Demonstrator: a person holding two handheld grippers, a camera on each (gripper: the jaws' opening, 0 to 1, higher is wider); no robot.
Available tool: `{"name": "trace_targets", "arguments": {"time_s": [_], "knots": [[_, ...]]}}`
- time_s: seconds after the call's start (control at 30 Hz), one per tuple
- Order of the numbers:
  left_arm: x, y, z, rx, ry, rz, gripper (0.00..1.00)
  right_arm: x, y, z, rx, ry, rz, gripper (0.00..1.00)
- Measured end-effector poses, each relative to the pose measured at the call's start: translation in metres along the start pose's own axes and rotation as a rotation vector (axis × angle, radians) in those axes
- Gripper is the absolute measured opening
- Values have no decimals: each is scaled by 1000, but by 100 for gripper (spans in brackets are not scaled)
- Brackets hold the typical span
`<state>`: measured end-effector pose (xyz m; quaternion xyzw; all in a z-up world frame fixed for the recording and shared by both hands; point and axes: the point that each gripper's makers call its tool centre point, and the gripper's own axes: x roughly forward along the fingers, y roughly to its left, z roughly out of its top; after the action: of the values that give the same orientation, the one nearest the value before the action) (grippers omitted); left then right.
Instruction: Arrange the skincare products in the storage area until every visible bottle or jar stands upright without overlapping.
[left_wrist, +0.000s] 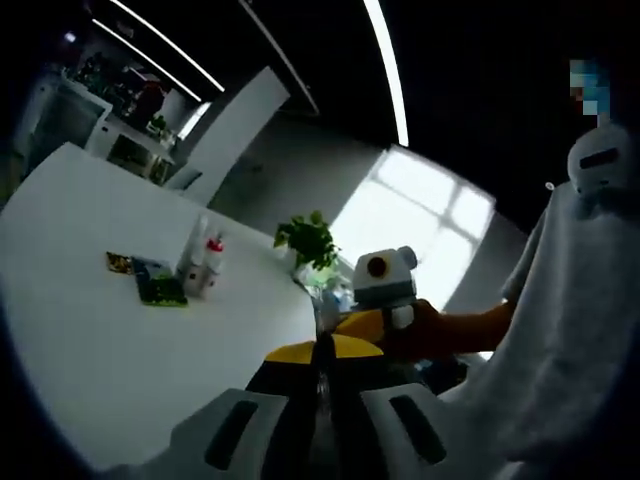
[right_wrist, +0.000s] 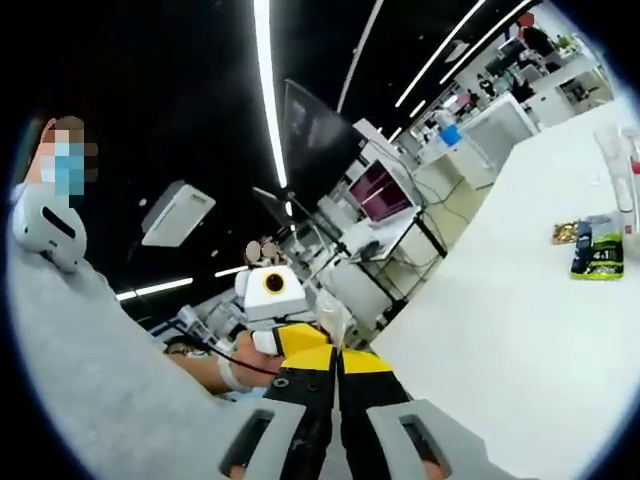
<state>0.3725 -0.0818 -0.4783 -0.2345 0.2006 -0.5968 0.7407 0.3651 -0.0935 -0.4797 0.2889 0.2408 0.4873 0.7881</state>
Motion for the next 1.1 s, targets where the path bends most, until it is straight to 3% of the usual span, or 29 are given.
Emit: {"name": "trace_targets", "arguments": {"time_s": [0.3, 0.47, 0.53, 0.67, 1.1], "knots": [[0, 2, -1, 10, 6, 12, 1, -2, -3, 1, 16, 3, -10, 0], [-5, 6, 5, -38, -22, 15, 0, 4, -1, 6, 15, -5, -1, 0], [-5, 5, 8, -52, -35, 9, 0, 3, 0, 9, -31, -5, -1, 0], [-5, 5, 10, -42, -48, 10, 1, 4, 0, 11, 7, -4, 16, 0], [-8, 8, 14, -51, -68, 18, 1, -2, -7, 13, 17, -9, -8, 0]]}}
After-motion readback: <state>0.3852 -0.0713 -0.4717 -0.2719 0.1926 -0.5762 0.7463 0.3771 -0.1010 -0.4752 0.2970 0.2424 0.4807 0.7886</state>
